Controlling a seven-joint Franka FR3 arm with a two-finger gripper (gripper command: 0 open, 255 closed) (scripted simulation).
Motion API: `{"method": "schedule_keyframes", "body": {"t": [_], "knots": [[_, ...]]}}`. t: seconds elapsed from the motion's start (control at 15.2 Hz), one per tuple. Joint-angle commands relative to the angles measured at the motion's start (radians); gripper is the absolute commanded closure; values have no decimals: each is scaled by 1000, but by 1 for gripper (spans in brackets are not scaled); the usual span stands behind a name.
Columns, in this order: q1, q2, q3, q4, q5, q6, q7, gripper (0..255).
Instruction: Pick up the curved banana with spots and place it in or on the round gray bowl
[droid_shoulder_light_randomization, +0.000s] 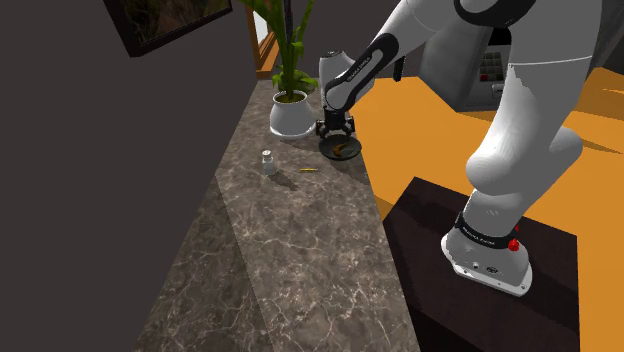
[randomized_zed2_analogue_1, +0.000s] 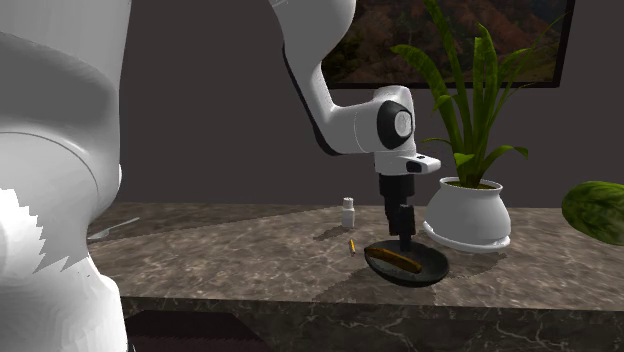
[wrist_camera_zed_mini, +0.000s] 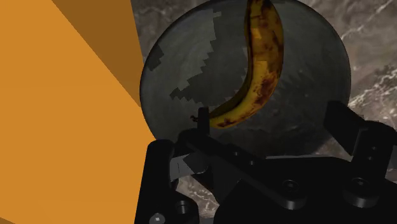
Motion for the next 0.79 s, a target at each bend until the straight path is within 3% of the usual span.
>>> {"method": "schedule_keyframes", "body": {"t": [0.0, 0.2, 0.73], "knots": [[-2, -26, 7, 3, 17, -27, -11, 0], [-7, -92, 24, 21, 61, -105, -40, 0], [-6, -92, 24, 21, 61, -105, -40, 0]]}}
